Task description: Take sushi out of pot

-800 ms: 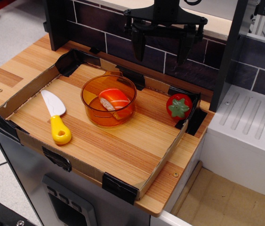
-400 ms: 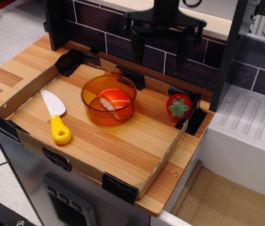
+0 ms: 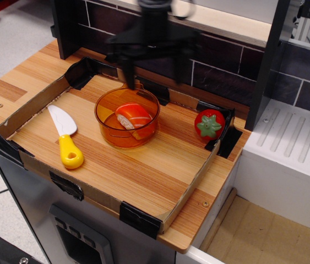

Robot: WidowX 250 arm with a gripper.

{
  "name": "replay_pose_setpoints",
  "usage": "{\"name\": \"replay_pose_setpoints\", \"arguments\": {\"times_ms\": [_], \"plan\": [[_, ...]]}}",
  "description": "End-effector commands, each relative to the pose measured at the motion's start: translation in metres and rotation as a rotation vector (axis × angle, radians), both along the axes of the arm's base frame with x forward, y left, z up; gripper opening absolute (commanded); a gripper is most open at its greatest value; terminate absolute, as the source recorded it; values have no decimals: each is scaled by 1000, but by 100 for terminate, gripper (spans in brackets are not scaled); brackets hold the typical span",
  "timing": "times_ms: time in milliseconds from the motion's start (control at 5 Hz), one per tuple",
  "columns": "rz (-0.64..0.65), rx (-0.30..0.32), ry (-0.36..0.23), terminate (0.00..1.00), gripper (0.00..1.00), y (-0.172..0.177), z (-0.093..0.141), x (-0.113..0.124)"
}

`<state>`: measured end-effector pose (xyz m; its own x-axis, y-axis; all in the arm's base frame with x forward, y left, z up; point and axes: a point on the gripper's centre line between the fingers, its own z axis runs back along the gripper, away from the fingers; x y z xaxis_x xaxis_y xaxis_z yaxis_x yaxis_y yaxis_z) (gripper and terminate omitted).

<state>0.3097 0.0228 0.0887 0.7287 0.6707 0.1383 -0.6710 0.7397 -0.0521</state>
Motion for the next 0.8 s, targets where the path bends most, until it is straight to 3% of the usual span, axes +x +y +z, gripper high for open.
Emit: {"name": "replay_pose_setpoints", "arguments": {"times_ms": [0, 200, 600], "plan": [[327, -12, -47, 0, 100, 18, 2, -2], [393, -20, 9, 0, 100, 18, -6, -1], [453, -68, 23, 0, 100, 21, -23, 0]]}}
